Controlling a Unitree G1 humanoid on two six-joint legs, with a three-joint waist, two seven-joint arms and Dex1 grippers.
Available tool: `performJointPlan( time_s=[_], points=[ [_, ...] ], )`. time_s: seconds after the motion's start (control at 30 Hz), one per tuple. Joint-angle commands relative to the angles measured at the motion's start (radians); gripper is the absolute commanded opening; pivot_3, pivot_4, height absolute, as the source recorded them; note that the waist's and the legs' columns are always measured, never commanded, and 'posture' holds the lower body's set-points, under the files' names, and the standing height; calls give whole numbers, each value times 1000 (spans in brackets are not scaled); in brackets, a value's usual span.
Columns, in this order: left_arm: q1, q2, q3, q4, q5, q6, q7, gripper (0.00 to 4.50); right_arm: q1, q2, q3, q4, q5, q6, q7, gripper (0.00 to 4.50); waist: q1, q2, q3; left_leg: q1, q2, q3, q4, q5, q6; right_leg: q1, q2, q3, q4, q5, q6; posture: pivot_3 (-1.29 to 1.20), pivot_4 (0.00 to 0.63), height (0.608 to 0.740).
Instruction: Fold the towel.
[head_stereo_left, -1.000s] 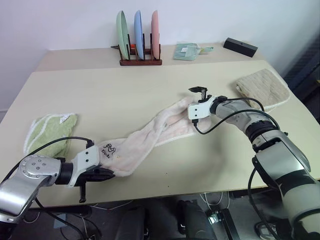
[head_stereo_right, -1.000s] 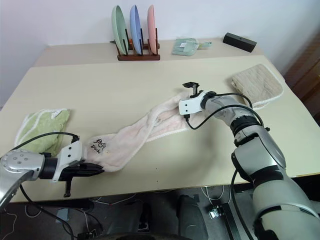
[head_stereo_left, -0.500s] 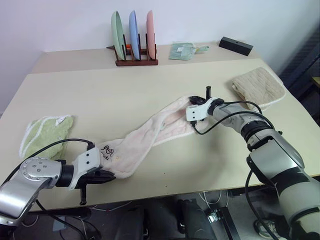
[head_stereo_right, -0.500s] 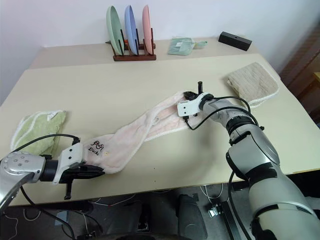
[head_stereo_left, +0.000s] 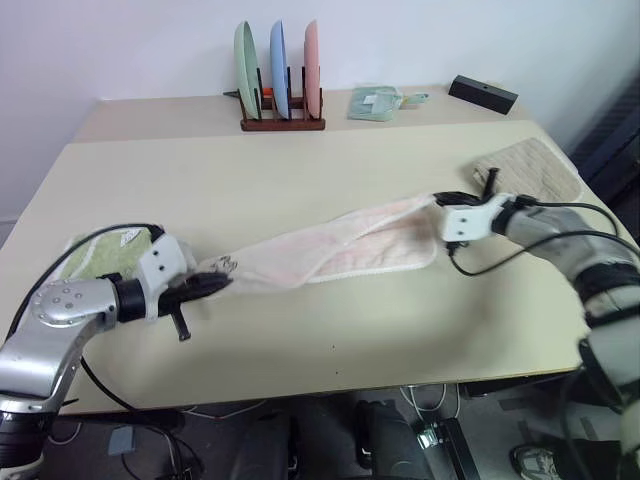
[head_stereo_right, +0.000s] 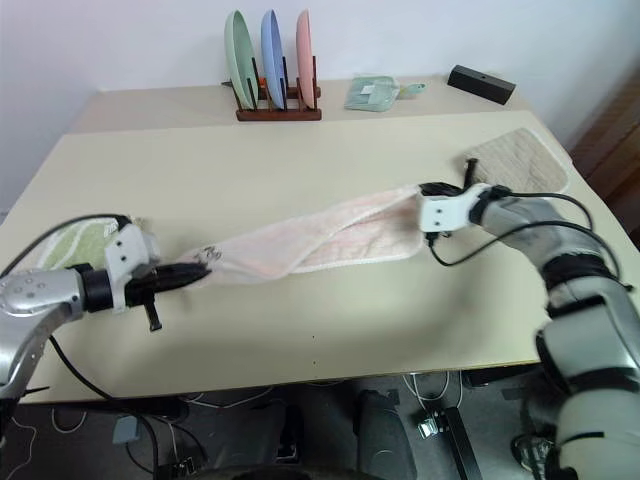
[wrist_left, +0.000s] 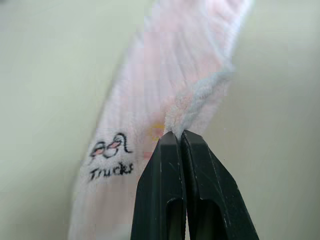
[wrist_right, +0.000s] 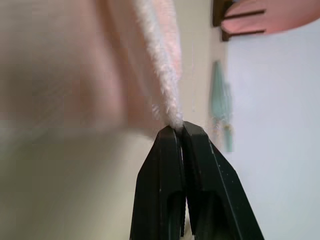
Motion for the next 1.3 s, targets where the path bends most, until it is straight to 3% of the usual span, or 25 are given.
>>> performJointPlan(
  time_s=[0.03,0.17,0.3,0.5,0.57,0.63,0.87,1.13,1.3],
  points=[
    [-134,-46,-4,106,55,-84,78,0,-35,-16,-92,-125,64,78,36,105,-2,0,0,1,0,0,0,0,0,0,0,0,1,0,0,0,150,740],
    [-363,-135,-36,329,142,-198,183,0,-120,15,-116,-97,10,148,-15,105,5,0,0,2,1,0,1,1,-1,1,1,0,3,0,-1,0,150,740],
    [-709,-214,-34,684,241,-375,357,0,-314,51,-91,33,-89,189,-142,105,10,-3,2,0,0,0,1,4,-7,0,1,-1,2,1,0,0,150,740],
    [-942,-222,24,920,222,-500,418,0,-477,58,-82,119,-147,170,-230,105,3,-3,2,-4,-1,3,-2,3,-5,-3,0,-1,-1,0,1,0,150,740],
    [-909,-200,23,876,209,-496,363,0,-477,47,-97,102,-126,147,-205,105,-1,-3,2,-4,-1,4,-3,3,-4,-3,0,-1,-3,0,2,0,150,740],
    [-768,-160,39,712,142,-427,256,0,-420,25,-137,34,-42,116,-116,105,-5,-3,2,-3,-1,5,-4,3,-4,-3,0,-1,-3,-1,2,0,150,740],
    [-155,-9,114,142,-112,-44,37,0,42,-75,-213,-354,319,261,374,105,-12,-4,2,-3,1,3,-2,2,-4,-2,-3,-1,0,-1,2,0,150,740],
    [162,116,121,-60,-159,117,-73,0,419,-200,-300,-684,506,582,654,105,14,-2,2,1,-1,1,2,-1,2,1,-5,-2,3,-3,-2,0,150,740],
    [293,172,171,-110,-190,170,-149,0,547,-278,-389,-850,645,797,787,105,9,-2,2,1,0,1,1,-1,2,0,-4,-2,3,-3,-2,0,150,740]
  ],
)
